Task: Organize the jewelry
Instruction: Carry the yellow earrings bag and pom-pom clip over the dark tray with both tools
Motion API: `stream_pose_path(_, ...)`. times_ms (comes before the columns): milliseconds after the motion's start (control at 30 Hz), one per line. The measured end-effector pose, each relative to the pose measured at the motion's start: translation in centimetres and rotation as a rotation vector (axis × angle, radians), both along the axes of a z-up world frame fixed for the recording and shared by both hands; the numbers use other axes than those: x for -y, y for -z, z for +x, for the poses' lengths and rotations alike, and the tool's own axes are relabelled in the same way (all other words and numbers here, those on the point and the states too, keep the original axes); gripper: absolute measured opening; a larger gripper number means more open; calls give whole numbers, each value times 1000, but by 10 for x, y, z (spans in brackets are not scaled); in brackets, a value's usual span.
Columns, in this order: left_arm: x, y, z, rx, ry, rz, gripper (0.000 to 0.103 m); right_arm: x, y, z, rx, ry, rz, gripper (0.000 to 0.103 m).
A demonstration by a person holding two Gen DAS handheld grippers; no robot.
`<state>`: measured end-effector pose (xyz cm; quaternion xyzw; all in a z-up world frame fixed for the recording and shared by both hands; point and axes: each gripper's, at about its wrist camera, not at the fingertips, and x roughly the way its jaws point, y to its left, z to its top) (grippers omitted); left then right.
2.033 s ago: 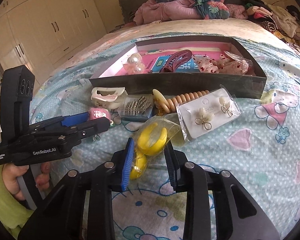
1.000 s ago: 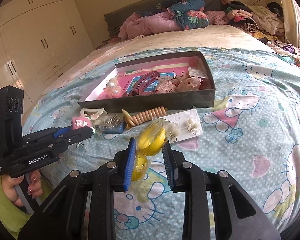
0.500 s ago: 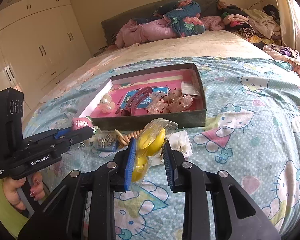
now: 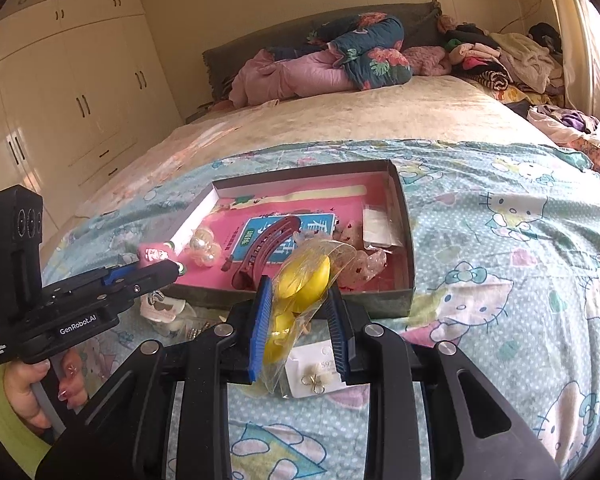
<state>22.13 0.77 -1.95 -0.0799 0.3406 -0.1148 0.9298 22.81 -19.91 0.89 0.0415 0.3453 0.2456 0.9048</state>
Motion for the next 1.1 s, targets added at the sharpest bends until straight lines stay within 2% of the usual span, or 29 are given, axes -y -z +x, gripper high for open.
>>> stream_pose_path(600, -4, -2, 47, -1, -25, 4, 20, -10, -3, 61, 33, 43, -48, 26)
stream_pose_path(1100, 5, 14, 78, -37, -30, 34, 20, -13, 11, 106, -4, 58, -91, 26)
